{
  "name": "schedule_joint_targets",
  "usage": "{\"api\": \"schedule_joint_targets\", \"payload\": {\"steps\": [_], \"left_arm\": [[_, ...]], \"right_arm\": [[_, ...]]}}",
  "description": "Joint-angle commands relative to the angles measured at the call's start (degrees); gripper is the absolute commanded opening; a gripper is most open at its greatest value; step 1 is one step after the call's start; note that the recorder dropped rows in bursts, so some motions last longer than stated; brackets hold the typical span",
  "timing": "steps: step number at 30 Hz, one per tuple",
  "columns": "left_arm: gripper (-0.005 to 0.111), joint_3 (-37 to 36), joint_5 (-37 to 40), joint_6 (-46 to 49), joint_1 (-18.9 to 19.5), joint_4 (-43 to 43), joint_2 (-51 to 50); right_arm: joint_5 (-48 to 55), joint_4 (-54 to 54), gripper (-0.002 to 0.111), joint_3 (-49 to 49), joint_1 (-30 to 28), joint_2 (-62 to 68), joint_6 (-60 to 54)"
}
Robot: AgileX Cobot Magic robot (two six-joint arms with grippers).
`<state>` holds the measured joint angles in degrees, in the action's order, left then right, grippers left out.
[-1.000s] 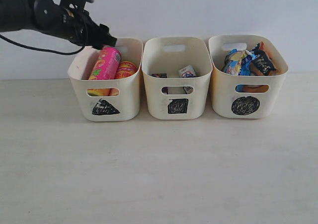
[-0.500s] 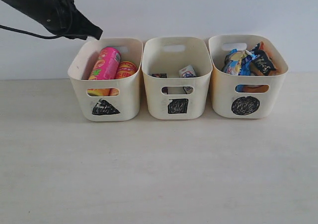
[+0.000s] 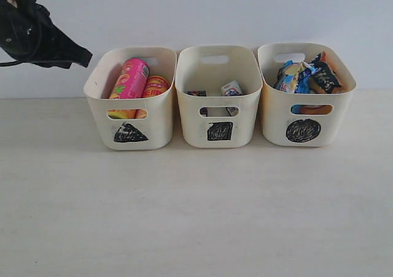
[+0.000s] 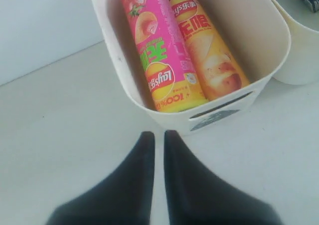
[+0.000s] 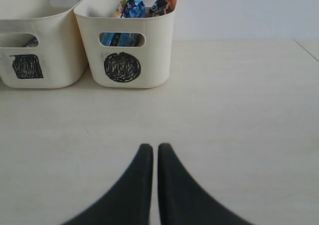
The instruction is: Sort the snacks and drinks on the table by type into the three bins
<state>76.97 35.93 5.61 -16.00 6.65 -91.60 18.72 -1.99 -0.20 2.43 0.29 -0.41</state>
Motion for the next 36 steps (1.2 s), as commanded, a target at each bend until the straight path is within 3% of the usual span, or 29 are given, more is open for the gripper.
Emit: {"api": "schedule_joint_targets", "payload": {"steps": [1, 24, 29, 36], "left_arm": [[0.004, -5.1, 0.2, -1.6, 0.1, 0.1, 6.0], [0.004, -29.3, 0.6, -6.1, 0.1, -3.8, 40.1], [0.004, -32.3, 4.7, -6.1, 0.1, -6.6, 47.2], [0.004, -37.4, -0.2, -6.1, 0.1, -6.6, 54.0]], "right_arm": [[-0.3, 0.2, 0.001, 0.2, 0.0, -0.3, 0.0], [-0.3, 0.2, 0.001, 0.2, 0.0, -0.3, 0.0], [-0.3, 0.2, 0.001, 0.2, 0.0, -0.3, 0.0], [-0.3, 0.2, 0.001, 0.2, 0.0, -0.3, 0.0]]}}
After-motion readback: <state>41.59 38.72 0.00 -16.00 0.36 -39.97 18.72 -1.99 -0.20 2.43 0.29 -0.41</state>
